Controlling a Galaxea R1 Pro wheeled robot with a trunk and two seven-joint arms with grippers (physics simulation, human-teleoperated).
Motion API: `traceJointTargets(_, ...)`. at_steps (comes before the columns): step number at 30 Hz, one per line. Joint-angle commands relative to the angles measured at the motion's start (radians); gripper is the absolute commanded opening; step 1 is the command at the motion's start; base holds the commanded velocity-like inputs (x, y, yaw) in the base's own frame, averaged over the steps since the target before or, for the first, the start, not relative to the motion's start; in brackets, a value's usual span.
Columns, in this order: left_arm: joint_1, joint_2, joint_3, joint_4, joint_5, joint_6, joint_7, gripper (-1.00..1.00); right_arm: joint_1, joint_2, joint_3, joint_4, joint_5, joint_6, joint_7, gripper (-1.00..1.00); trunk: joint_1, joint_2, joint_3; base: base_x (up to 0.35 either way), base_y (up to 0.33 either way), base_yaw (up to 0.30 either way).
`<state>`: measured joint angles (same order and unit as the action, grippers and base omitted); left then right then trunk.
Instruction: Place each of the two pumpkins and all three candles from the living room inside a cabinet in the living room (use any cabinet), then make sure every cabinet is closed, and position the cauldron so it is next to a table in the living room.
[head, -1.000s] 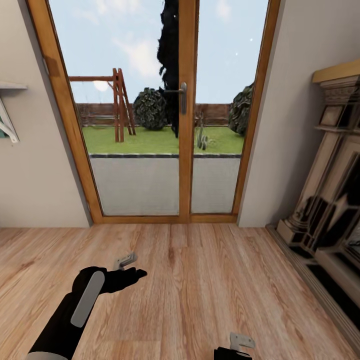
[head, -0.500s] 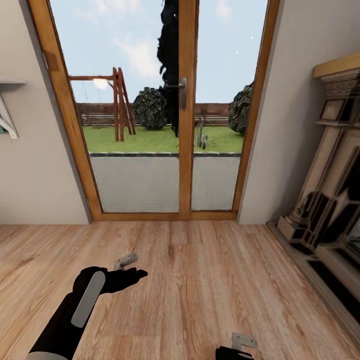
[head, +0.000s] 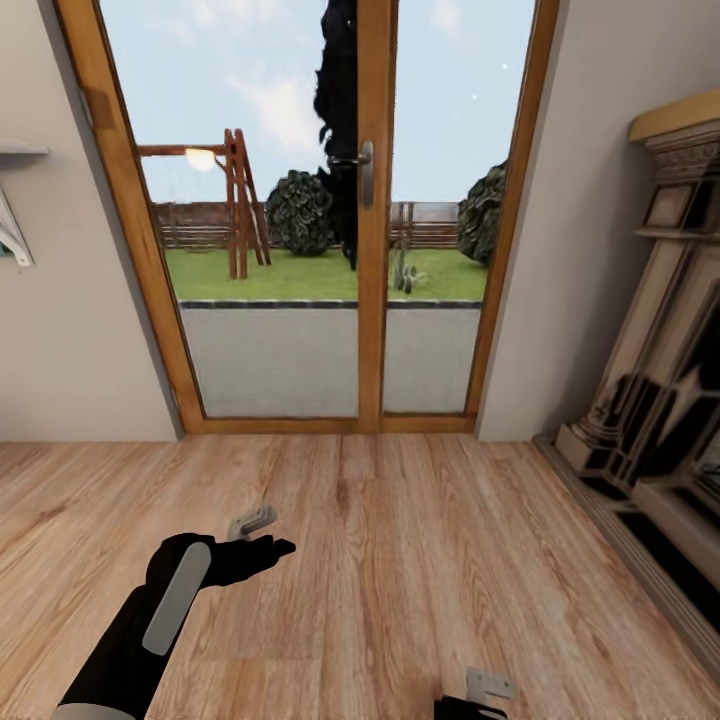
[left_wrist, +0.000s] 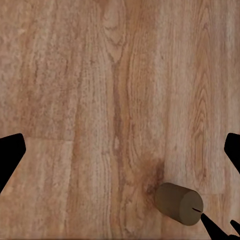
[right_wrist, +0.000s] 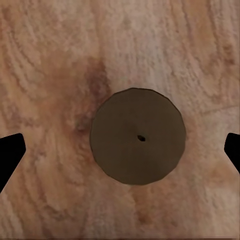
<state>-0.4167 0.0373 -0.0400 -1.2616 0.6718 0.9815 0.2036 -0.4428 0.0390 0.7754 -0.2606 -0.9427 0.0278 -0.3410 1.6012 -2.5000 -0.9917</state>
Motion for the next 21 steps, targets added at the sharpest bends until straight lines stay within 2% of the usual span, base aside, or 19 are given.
traceJointTargets(1, -0.001, 0.001, -0.002, -0.001, 0.011, 0.002, 0.01, 1.0, -0.001, -0.001, 0.008, -0.002, -0.005, -0.001, -0.007, 1.0, 0.0, -0.001, -0.005, 0.0, 0.0, 0.0)
traceJointTargets(21, -0.001, 0.001, -0.003, -0.001, 0.011, 0.002, 0.01, 1.0, -0.004, -0.001, 0.008, -0.002, -0.006, -0.016, -0.008, 1.0, 0.009, -0.005, -0.082, 0.0, 0.0, 0.0)
